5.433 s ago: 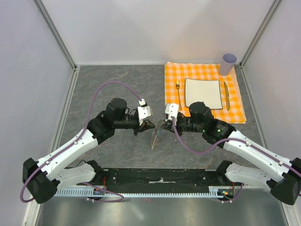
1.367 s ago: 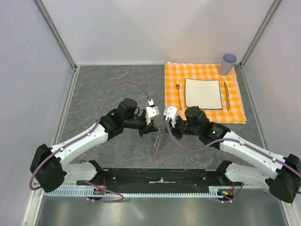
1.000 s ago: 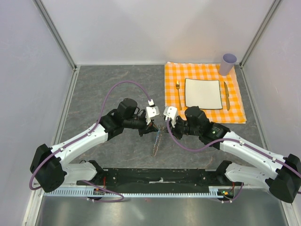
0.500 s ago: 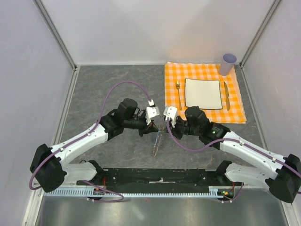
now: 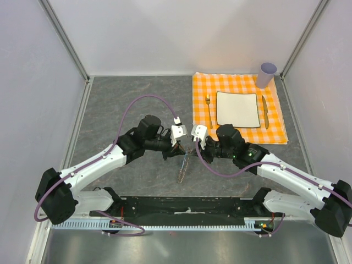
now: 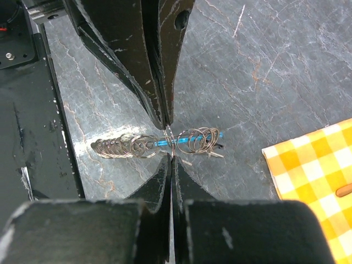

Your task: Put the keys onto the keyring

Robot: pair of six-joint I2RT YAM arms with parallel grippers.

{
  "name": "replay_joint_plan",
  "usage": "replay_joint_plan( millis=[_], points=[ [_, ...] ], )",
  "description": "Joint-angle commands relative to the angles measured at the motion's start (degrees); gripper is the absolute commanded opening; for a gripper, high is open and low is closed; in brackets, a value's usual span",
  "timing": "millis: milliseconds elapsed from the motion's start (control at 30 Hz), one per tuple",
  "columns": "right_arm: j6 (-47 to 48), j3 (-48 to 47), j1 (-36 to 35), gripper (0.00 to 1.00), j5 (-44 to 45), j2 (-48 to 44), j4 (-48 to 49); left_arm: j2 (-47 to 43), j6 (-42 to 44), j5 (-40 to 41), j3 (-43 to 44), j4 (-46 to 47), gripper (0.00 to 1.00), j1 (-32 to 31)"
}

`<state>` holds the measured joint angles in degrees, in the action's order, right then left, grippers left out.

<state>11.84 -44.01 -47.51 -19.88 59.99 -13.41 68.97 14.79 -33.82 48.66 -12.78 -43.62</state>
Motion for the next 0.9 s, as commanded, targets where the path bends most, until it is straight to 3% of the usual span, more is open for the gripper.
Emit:
replay_joint_plan(
  millis=[0, 867],
  points=[
    [0.7, 0.2, -0.3, 0.0, -3.6, -0.9, 2.9, -0.1, -1.1, -4.2, 0.6, 2.9, 0.02, -0.6],
    [1.3, 0.8, -0.3, 0.0, -4.9, -2.9, 5.3, 1.4, -0.3, -6.5, 1.9, 0.6, 0.02, -1.6]
  ],
)
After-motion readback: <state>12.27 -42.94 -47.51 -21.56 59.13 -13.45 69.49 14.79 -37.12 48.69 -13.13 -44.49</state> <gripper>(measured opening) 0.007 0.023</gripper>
